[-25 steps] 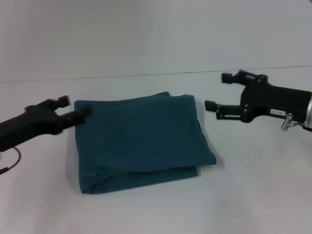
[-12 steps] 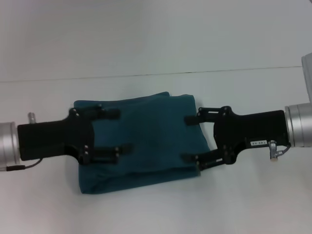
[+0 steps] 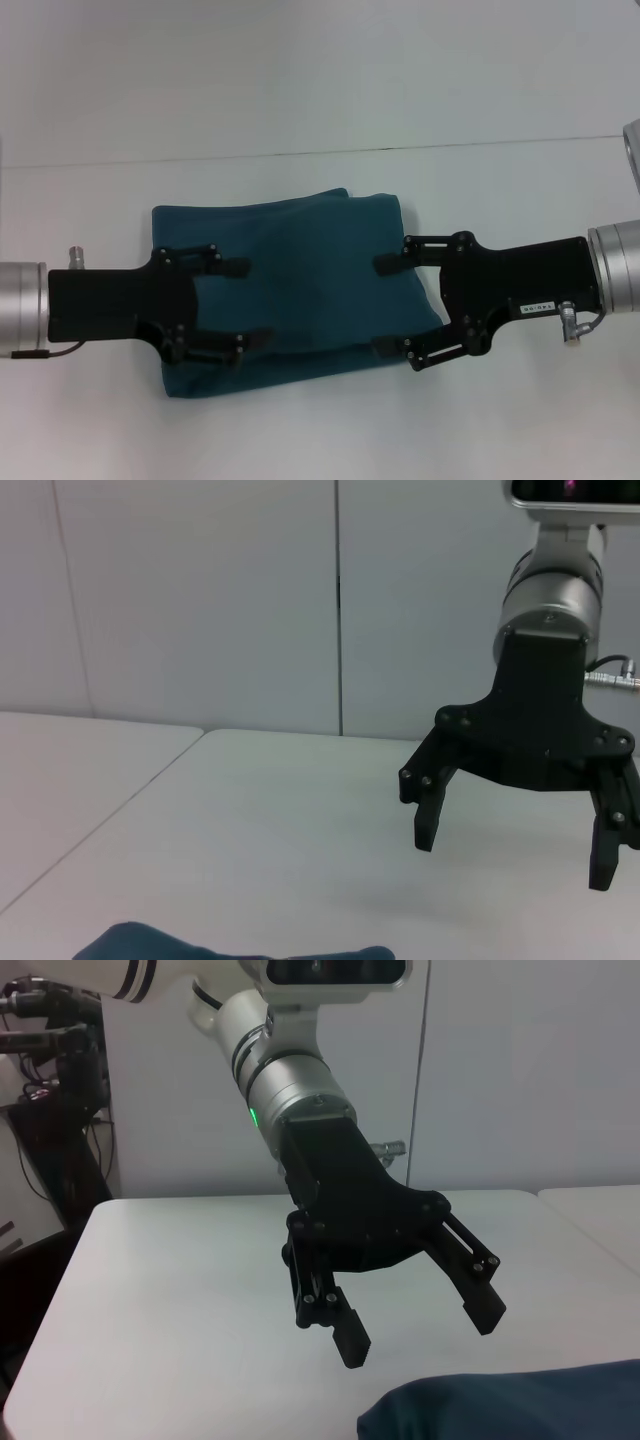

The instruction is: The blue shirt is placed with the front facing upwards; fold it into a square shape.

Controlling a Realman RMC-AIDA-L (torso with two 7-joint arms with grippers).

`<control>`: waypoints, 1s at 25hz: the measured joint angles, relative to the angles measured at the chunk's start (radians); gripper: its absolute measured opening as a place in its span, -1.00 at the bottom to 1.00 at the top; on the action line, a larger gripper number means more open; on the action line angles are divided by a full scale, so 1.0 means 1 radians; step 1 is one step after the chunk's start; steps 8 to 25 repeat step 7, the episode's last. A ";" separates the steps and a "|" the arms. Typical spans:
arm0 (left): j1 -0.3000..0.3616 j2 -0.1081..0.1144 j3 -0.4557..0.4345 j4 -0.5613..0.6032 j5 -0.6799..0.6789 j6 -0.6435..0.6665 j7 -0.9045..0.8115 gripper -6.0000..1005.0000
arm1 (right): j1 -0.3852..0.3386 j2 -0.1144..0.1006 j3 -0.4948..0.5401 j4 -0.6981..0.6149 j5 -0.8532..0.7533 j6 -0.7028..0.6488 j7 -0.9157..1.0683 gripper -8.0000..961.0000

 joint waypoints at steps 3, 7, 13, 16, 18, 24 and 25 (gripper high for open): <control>0.002 0.000 -0.002 0.002 0.013 -0.002 -0.005 0.75 | 0.000 -0.001 0.000 -0.002 -0.004 0.001 0.006 0.96; 0.002 0.000 -0.003 0.002 0.025 -0.009 -0.012 0.75 | 0.000 -0.001 0.001 -0.007 -0.019 0.007 0.018 0.96; 0.002 0.000 -0.003 0.002 0.025 -0.009 -0.012 0.75 | 0.000 -0.001 0.001 -0.007 -0.019 0.007 0.018 0.96; 0.002 0.000 -0.003 0.002 0.025 -0.009 -0.012 0.75 | 0.000 -0.001 0.001 -0.007 -0.019 0.007 0.018 0.96; 0.002 0.000 -0.003 0.002 0.025 -0.009 -0.012 0.75 | 0.000 -0.001 0.001 -0.007 -0.019 0.007 0.018 0.96; 0.002 0.000 -0.003 0.002 0.025 -0.009 -0.012 0.75 | 0.000 -0.001 0.001 -0.007 -0.019 0.007 0.018 0.96; 0.002 0.000 -0.003 0.002 0.025 -0.009 -0.012 0.75 | 0.000 -0.001 0.001 -0.007 -0.019 0.007 0.018 0.96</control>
